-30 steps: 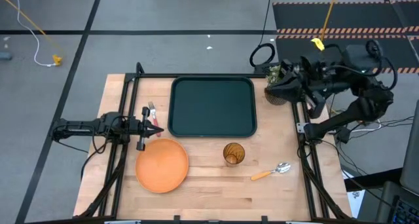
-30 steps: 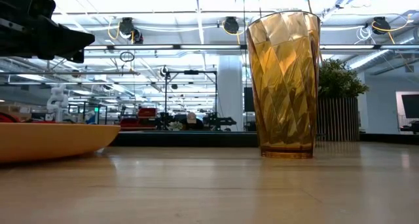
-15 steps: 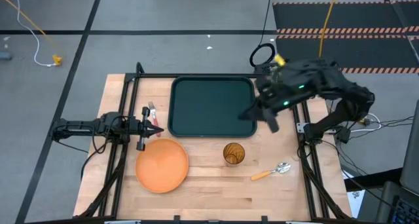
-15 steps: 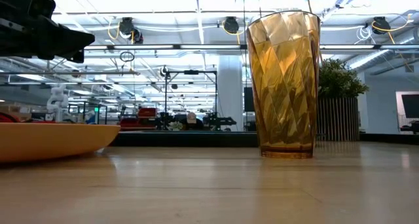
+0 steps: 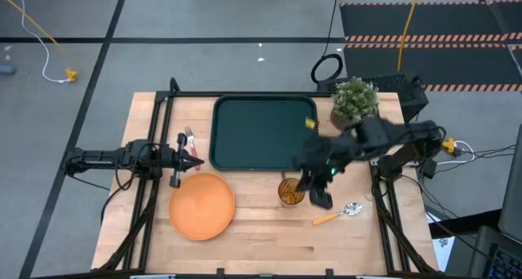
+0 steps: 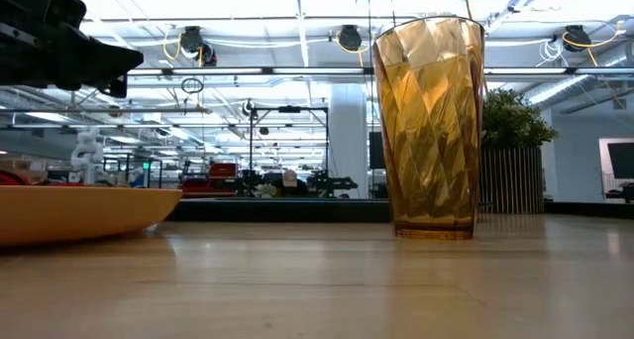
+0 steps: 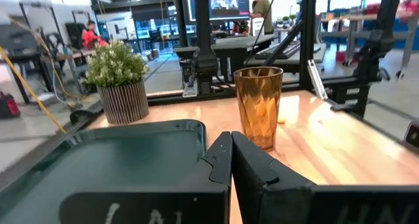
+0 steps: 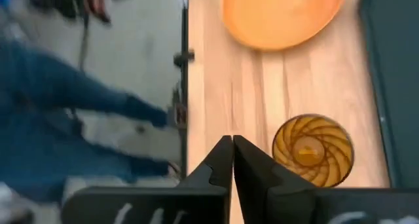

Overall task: Pick and place plate/cup/fork/spoon on tray
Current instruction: Put the brown cup on the top right of the black tray

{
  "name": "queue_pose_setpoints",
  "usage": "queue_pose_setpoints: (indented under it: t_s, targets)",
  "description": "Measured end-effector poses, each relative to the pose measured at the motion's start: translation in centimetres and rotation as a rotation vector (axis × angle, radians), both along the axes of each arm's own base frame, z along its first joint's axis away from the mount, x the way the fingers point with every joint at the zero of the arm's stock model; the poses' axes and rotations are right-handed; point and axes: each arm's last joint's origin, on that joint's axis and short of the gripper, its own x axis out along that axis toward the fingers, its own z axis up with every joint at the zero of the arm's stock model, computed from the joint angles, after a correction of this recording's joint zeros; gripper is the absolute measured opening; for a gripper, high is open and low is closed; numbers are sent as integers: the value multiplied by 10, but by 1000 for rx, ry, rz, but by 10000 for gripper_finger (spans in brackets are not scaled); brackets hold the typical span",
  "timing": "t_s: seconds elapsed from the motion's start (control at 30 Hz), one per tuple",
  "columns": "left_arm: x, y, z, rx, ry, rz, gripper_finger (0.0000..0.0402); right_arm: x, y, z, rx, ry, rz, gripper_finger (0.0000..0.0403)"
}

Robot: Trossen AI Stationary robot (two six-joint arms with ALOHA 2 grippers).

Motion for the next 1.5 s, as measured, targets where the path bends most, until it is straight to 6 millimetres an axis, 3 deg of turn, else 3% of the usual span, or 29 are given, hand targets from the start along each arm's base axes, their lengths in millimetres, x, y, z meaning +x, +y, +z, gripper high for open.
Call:
queue_pose_setpoints:
  t_s: [0.33, 0.5, 0.7, 0.93, 1.1, 1.3, 1.5]
  targets:
    - [0, 0, 0, -48, 4, -1, 6, 19, 23, -30, -147, 79, 134, 103]
    - [0, 0, 0, -277, 27, 3, 6, 24, 23, -44, -215, 150, 207, 162]
    - [1, -2, 8, -347, -1, -44, 5, 29, 17, -70, -246, 244, 239, 198]
    - [-3, -5, 67, -365, -38, -77, 5, 30, 18, -102, -283, 328, 307, 196]
    - [1, -6, 118, -350, 49, -74, 5, 33, 19, -120, -303, 324, 358, 191]
    - [21, -8, 182, -474, 199, -45, 5, 33, 19, -140, -337, 328, 446, 189]
    - [56, -11, 222, -482, 337, -10, 5, 30, 18, -152, -358, 350, 500, 183]
